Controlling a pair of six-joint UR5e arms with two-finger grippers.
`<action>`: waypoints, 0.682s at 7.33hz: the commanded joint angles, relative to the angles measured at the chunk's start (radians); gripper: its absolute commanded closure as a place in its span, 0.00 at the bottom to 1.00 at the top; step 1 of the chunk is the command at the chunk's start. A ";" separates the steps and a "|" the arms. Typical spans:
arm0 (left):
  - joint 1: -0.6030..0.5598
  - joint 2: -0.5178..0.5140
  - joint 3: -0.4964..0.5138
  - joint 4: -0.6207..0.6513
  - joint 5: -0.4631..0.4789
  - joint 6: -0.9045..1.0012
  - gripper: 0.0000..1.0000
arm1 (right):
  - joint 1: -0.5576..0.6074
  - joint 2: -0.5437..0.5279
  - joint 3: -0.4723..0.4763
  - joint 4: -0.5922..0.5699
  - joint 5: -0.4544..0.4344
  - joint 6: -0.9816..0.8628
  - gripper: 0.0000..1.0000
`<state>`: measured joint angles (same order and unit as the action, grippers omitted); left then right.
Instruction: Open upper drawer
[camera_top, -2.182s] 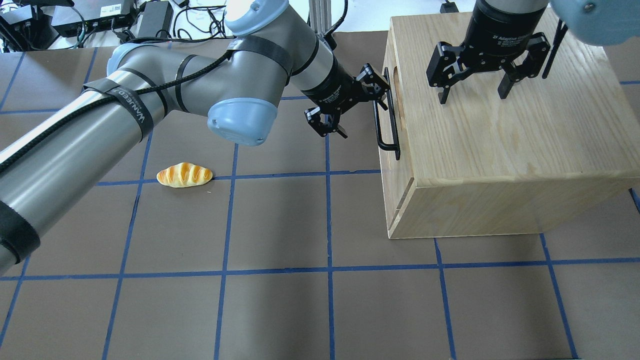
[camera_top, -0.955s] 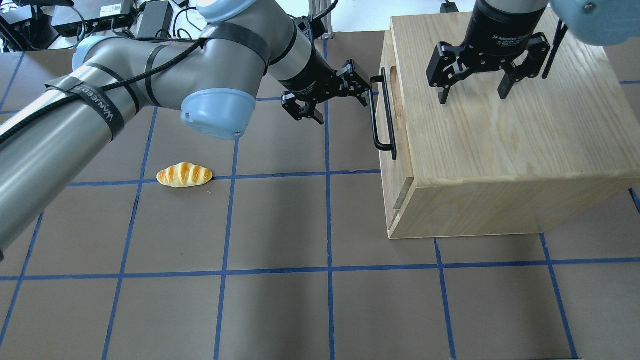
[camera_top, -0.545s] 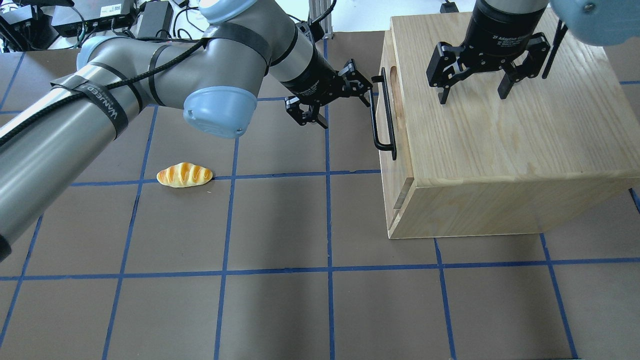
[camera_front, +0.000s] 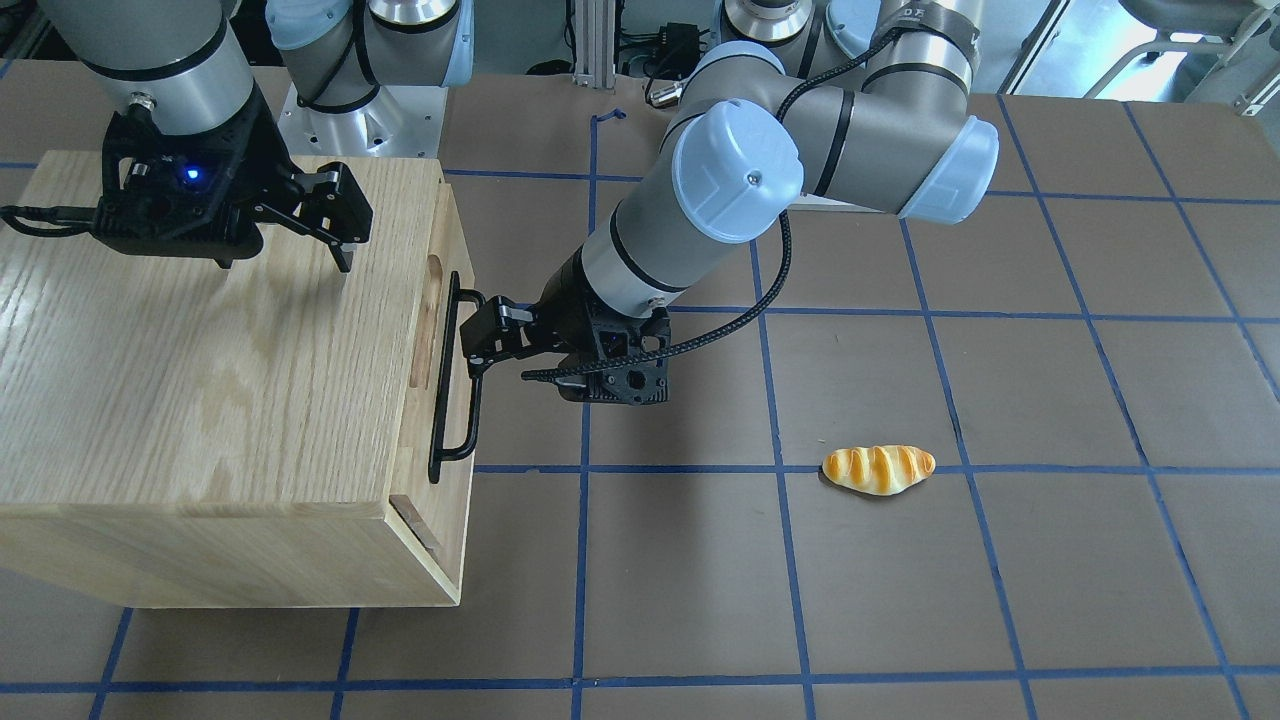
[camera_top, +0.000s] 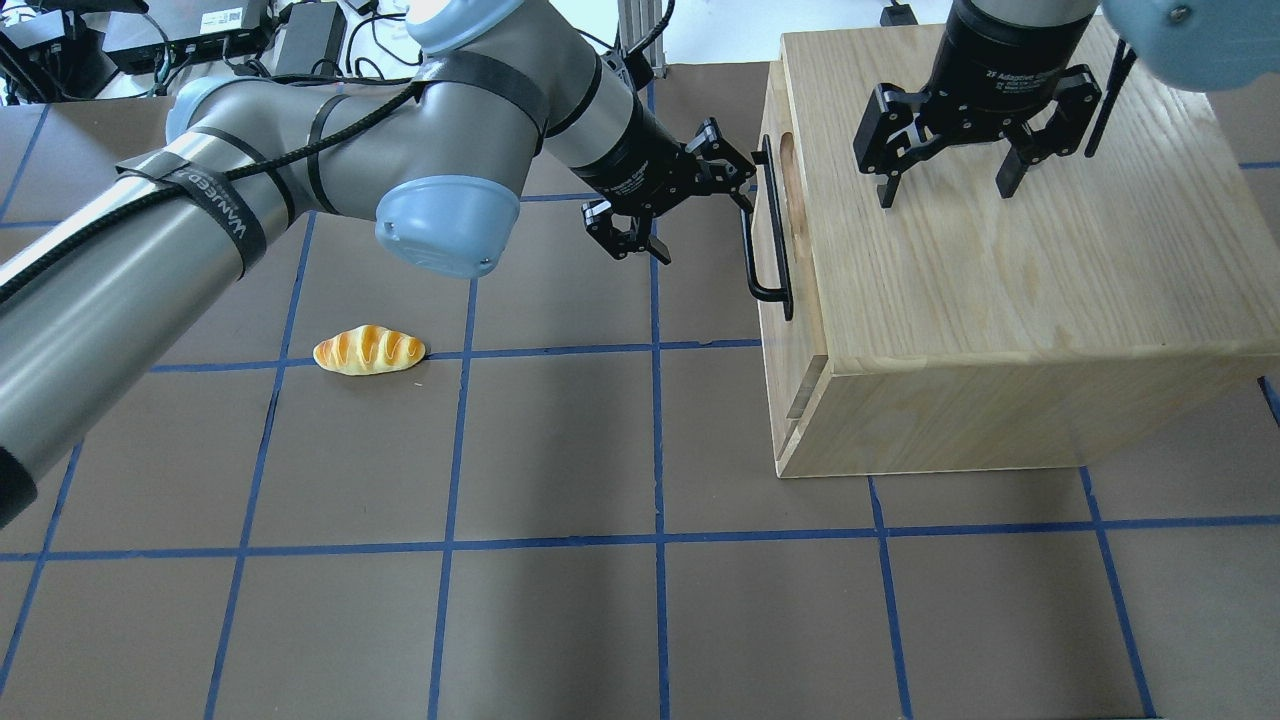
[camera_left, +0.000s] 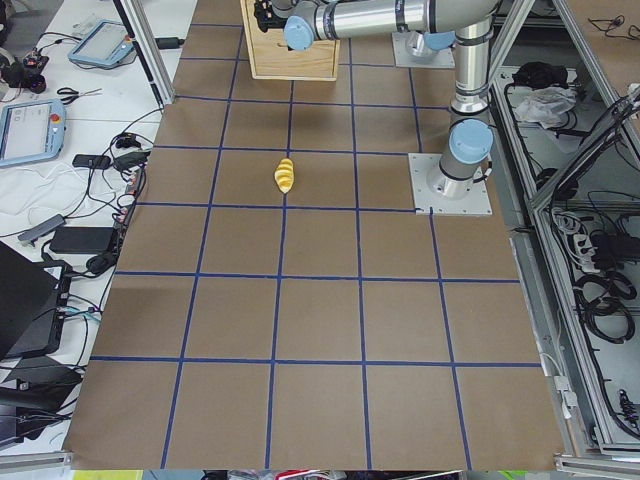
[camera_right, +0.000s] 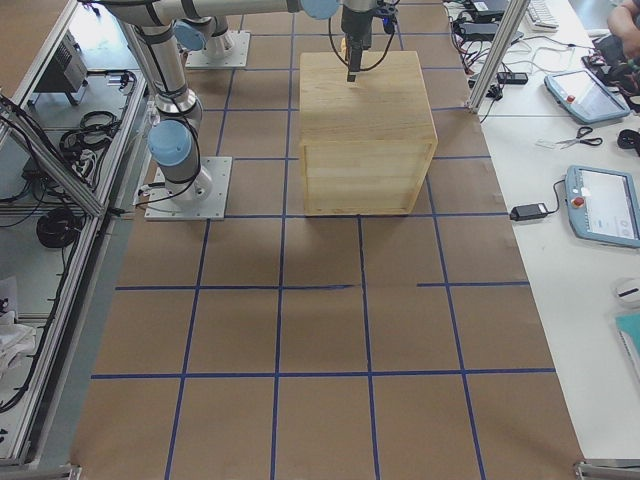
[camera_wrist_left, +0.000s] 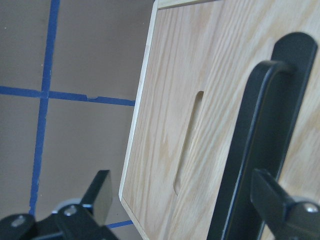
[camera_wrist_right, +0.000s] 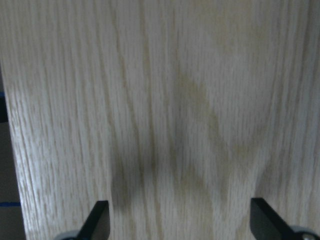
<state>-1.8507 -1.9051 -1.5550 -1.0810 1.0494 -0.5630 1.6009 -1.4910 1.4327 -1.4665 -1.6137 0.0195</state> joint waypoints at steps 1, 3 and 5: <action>-0.005 -0.011 -0.004 0.001 -0.002 -0.006 0.00 | -0.001 0.000 0.000 0.000 0.000 0.000 0.00; -0.012 -0.017 -0.002 0.001 -0.003 -0.020 0.00 | 0.001 0.000 0.000 0.000 0.000 0.000 0.00; -0.013 -0.022 -0.002 0.006 -0.034 -0.043 0.00 | -0.001 0.000 0.000 0.000 0.000 -0.001 0.00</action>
<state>-1.8628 -1.9233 -1.5565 -1.0788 1.0272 -0.5947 1.6012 -1.4910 1.4330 -1.4665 -1.6138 0.0188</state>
